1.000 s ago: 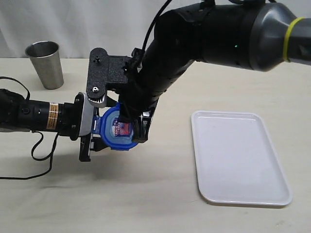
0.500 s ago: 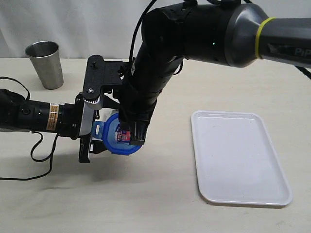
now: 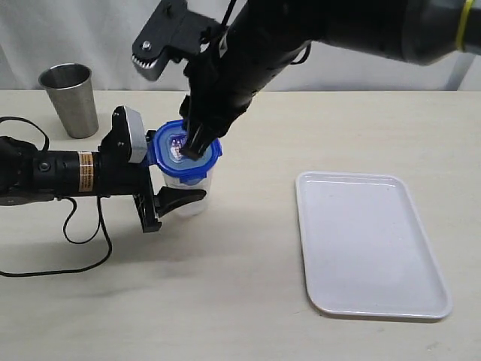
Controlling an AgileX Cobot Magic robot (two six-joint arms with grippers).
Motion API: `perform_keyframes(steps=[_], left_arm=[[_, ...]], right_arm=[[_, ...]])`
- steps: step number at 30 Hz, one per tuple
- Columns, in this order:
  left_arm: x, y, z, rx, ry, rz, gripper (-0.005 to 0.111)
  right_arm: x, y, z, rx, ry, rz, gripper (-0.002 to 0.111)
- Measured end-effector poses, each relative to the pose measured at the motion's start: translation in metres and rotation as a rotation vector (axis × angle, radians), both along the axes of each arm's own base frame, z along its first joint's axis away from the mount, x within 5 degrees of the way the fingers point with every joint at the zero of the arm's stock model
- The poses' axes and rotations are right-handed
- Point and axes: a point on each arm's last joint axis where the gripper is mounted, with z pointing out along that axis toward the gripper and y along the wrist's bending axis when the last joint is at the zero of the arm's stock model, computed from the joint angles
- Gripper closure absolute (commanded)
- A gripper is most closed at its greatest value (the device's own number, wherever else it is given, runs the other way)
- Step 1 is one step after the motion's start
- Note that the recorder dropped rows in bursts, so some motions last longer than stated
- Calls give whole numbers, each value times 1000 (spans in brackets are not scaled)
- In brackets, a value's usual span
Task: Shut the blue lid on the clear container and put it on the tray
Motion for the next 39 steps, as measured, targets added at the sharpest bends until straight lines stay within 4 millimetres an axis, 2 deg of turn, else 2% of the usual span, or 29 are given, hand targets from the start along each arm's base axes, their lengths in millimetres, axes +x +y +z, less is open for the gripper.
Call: perform_keyframes(steps=[3, 8, 12, 18, 26, 28, 30, 35, 37, 39], left_arm=[[2, 1, 1, -35, 62, 50, 107], [3, 1, 1, -81, 166, 103, 107], [3, 1, 1, -112, 238, 132, 107], [-1, 0, -1, -101, 298, 100, 107], [-4, -1, -2, -90, 310, 70, 106], [-4, -1, -2, -90, 310, 70, 98], [-4, -1, -2, -90, 310, 70, 84], [-4, -1, -2, -88, 310, 73, 31], [-4, 0, -2, -82, 312, 78, 24], [-4, 1, -4, -53, 320, 81, 24]], right_arm=[[4, -8, 8, 75, 21, -110, 71], [3, -8, 10, 145, 77, -178, 103], [4, -4, 2, 162, 119, -189, 104], [13, 5, -29, 131, 176, -206, 104], [20, 10, -34, 158, 161, -216, 104], [20, 10, -34, 159, 162, -218, 104], [20, 10, -34, 159, 162, -218, 104], [20, 10, -34, 160, 163, -219, 104], [19, 10, -34, 158, 164, -219, 104], [19, 10, -34, 158, 164, -219, 104]])
